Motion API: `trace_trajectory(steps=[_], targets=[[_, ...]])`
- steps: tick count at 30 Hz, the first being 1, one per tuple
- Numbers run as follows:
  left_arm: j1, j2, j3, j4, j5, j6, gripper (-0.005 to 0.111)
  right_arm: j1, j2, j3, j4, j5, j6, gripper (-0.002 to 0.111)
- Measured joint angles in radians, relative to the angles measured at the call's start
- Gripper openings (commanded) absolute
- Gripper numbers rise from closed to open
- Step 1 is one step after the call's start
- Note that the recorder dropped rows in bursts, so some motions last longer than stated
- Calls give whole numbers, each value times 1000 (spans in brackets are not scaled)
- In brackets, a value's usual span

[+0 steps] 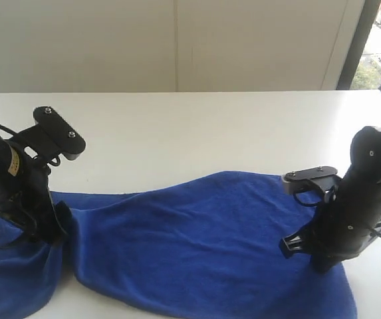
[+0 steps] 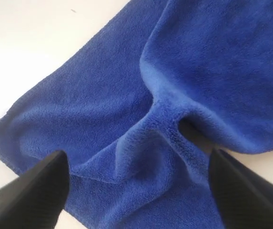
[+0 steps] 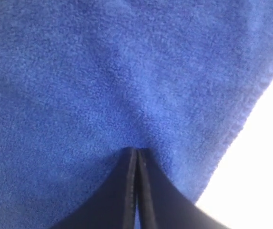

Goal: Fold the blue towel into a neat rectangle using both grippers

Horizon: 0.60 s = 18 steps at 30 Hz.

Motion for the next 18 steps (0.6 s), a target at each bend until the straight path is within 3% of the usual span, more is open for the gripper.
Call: trace_trajectory(steps=[8, 13, 15, 18], targets=[[0, -13, 0, 4, 18, 0, 83, -25, 4, -3, -351, 90, 267, 0], [0, -39, 0, 4, 20, 0, 83, -85, 16, 6, -483, 143, 331, 0], [0, -46, 0, 8, 18, 0, 78, -95, 16, 6, -495, 145, 344, 0], [0, -46, 0, 28, 14, -2, 58, -99, -11, -3, -488, 122, 352, 0]])
